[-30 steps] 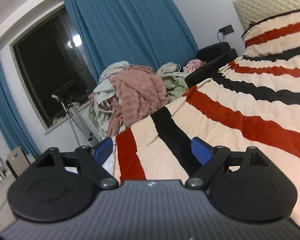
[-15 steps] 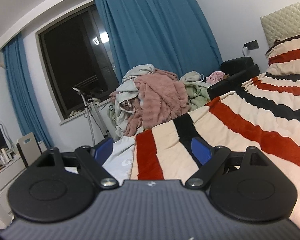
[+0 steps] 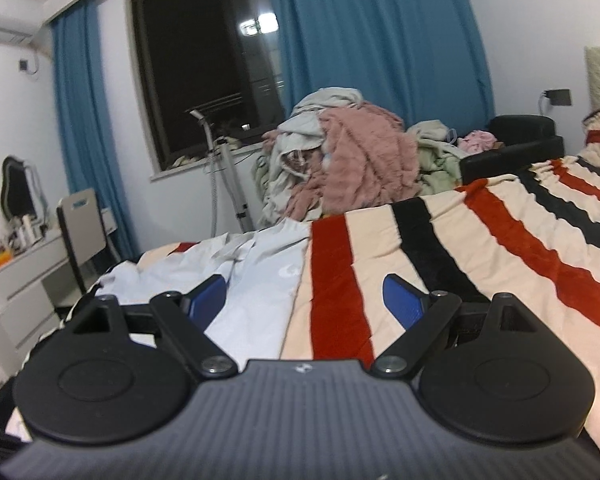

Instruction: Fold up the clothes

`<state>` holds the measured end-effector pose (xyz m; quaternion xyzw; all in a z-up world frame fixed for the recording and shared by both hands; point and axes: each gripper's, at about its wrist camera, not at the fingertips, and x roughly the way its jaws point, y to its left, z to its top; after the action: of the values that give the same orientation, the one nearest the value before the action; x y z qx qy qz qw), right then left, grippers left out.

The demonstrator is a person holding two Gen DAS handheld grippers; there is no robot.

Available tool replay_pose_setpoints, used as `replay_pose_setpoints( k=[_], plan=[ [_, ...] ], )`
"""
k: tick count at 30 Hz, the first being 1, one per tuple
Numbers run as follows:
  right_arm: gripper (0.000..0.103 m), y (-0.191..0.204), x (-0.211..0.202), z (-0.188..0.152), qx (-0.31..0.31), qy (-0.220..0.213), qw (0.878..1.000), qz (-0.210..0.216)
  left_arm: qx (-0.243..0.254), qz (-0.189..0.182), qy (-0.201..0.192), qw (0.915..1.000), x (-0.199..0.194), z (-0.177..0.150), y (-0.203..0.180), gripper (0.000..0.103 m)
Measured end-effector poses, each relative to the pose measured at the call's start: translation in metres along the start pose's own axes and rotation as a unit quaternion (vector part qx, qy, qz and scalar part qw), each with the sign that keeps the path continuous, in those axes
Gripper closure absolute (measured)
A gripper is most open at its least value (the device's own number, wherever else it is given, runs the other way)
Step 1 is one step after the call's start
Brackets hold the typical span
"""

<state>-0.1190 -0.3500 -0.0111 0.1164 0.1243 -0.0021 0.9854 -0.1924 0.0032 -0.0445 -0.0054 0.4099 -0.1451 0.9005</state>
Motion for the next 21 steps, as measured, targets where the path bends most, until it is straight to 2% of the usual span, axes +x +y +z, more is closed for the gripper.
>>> replay_pose_setpoints(
  k=[2, 5, 7, 9, 11, 15, 16, 21],
  plan=[
    [0.016, 0.003, 0.001, -0.003, -0.008, 0.003, 1.000, 0.003, 0.009, 0.001, -0.004, 0.9999, -0.003, -0.001, -0.003, 0.063],
    [0.016, 0.006, 0.001, -0.005, -0.004, 0.006, 1.000, 0.008, 0.016, -0.004, -0.024, 0.9996, -0.014, -0.004, -0.006, 0.052],
    [0.016, 0.009, 0.001, -0.004, 0.002, 0.008, 1.000, 0.014, 0.020, -0.007, -0.037, 0.9991, -0.022, -0.005, -0.007, 0.039],
    [0.016, 0.016, -0.004, -0.002, 0.011, 0.007, 1.000, 0.018, 0.018, -0.009, -0.053, 0.9984, -0.030, -0.001, -0.014, 0.034],
    [0.016, 0.029, -0.014, 0.002, 0.009, 0.001, 1.000, 0.022, 0.018, -0.010, -0.068, 0.9975, -0.035, 0.009, -0.021, 0.024],
    [0.016, 0.056, -0.036, 0.015, 0.001, -0.007, 1.000, 0.027, 0.027, -0.019, -0.100, 0.9945, -0.063, 0.033, -0.029, 0.022],
    [0.016, 0.063, -0.041, 0.019, 0.002, -0.008, 1.000, 0.028, 0.029, -0.022, -0.109, 0.9934, -0.072, 0.040, -0.030, 0.018],
    [0.016, 0.091, -0.064, 0.046, 0.013, -0.017, 0.999, 0.030, 0.032, 0.003, -0.157, 0.9871, -0.119, 0.068, -0.031, 0.008]
  ],
)
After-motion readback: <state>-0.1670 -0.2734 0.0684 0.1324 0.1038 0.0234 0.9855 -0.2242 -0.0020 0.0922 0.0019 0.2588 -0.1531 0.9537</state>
